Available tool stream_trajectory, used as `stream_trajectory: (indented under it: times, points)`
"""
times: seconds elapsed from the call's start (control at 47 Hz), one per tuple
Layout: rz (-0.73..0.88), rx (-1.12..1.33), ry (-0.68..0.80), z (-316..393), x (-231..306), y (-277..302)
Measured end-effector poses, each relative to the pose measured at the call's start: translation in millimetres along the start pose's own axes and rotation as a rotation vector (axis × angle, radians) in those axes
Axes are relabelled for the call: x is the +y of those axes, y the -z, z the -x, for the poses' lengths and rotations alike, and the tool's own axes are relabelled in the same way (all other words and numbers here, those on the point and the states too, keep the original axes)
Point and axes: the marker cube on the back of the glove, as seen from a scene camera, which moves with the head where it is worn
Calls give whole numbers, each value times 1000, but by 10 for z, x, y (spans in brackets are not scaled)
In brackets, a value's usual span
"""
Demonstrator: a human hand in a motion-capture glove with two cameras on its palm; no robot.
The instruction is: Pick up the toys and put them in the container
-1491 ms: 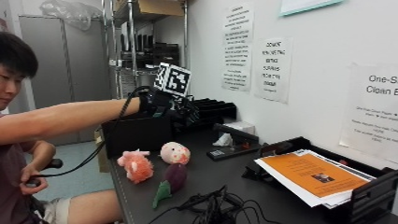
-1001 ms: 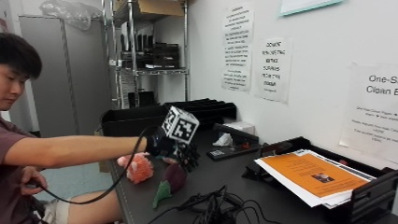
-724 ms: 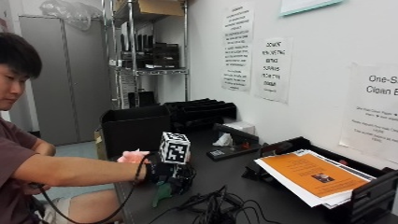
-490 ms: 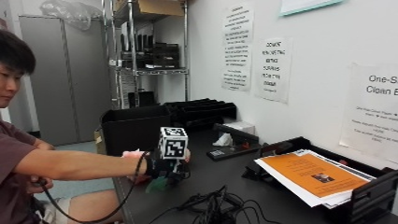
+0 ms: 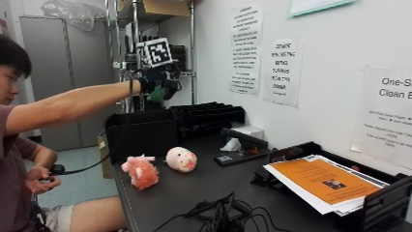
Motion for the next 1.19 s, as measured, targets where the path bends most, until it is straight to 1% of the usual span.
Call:
stream_trajectory:
  times: [0.106,0.213,0.383,0.532,0.618,0.66,0.703,0.724,0.745,0.809,0.831,0.916,0.958,1.044,1.129,1.193]
  points:
    - [-50,5,40,580,-160,400]
    - [-74,-32,129,1277,-265,543]
    - [-38,-84,279,2395,-396,293]
    - [-1,-160,339,3020,-524,0]
    - [-13,-258,401,3082,-507,-64]
    - [2,-323,486,3188,-490,-115]
    - [29,-377,602,3340,-468,-154]
    - [49,-381,631,3381,-460,-177]
    - [76,-353,616,3374,-457,-212]
    - [191,-191,455,3206,-464,-345]
    - [229,-160,429,3180,-461,-379]
    - [349,-126,415,3190,-444,-465]
    - [368,-131,416,3187,-440,-474]
    - [353,-136,424,3101,-427,-422]
    - [369,-86,401,2880,-399,-331]
    - [377,-44,412,2678,-371,-228]
